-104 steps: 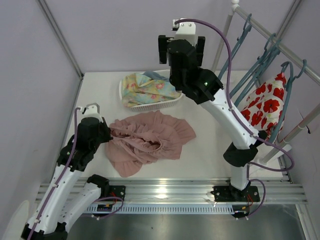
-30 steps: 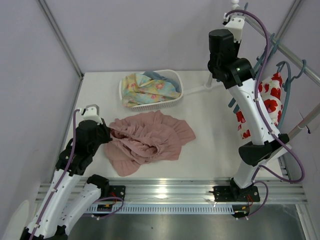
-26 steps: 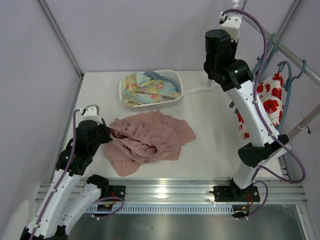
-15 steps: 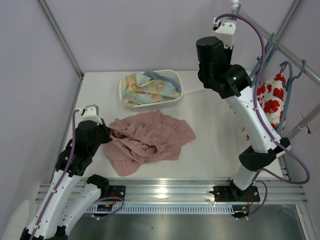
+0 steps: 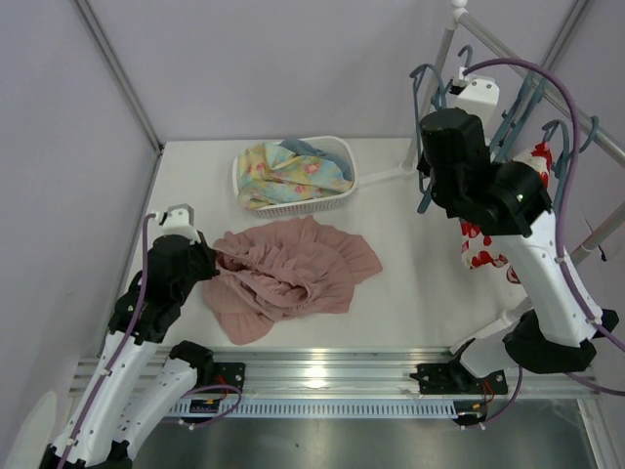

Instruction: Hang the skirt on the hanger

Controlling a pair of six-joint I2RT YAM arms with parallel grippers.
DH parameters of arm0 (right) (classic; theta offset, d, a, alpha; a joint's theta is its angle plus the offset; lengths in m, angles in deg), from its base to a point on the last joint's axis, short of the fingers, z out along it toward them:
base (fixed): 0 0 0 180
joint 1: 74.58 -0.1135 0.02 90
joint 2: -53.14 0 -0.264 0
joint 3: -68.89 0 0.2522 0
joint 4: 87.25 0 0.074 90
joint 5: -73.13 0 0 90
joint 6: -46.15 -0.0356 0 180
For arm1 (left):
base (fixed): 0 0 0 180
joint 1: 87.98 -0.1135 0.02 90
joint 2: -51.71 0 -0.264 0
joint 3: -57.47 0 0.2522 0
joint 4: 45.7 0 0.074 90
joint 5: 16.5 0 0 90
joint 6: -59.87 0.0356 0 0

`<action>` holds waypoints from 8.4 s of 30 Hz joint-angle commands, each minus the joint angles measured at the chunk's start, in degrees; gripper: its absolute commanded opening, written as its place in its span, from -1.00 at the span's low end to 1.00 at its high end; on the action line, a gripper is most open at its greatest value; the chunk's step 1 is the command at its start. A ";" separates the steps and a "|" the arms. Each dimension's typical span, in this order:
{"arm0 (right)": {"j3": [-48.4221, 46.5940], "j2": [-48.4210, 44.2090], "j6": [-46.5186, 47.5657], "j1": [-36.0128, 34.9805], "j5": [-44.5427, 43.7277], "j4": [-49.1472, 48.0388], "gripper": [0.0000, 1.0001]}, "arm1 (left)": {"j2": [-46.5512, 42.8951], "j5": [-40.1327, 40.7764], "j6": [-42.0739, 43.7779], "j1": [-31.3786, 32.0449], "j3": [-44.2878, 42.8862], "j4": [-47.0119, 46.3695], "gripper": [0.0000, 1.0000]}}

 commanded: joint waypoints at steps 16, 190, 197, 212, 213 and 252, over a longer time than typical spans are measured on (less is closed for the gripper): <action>34.25 -21.36 13.49 -10.40 37.62 -17.50 -1.00 | 12.74 -10.57 7.08 -0.52 -9.72 -5.77 -0.99; 64.79 -7.58 -13.49 -22.73 23.37 -67.87 0.01 | 8.88 -12.94 -17.88 -0.08 1.87 -22.65 -0.99; 58.45 4.64 -12.17 -21.84 31.54 -72.79 0.11 | 7.82 -13.82 -17.96 -0.08 2.05 -21.85 -0.99; 55.81 17.65 -11.02 -20.69 45.52 -88.44 0.35 | 6.59 -15.93 -18.49 -0.17 3.54 -21.68 -0.99; 55.37 18.09 -10.94 -20.61 45.61 -88.27 0.36 | 6.42 -15.93 -18.49 -0.17 3.72 -21.68 -0.99; 46.92 24.88 -3.82 -20.17 43.07 -84.67 -1.00 | 2.29 -25.41 -19.80 -6.06 10.31 -21.33 -0.98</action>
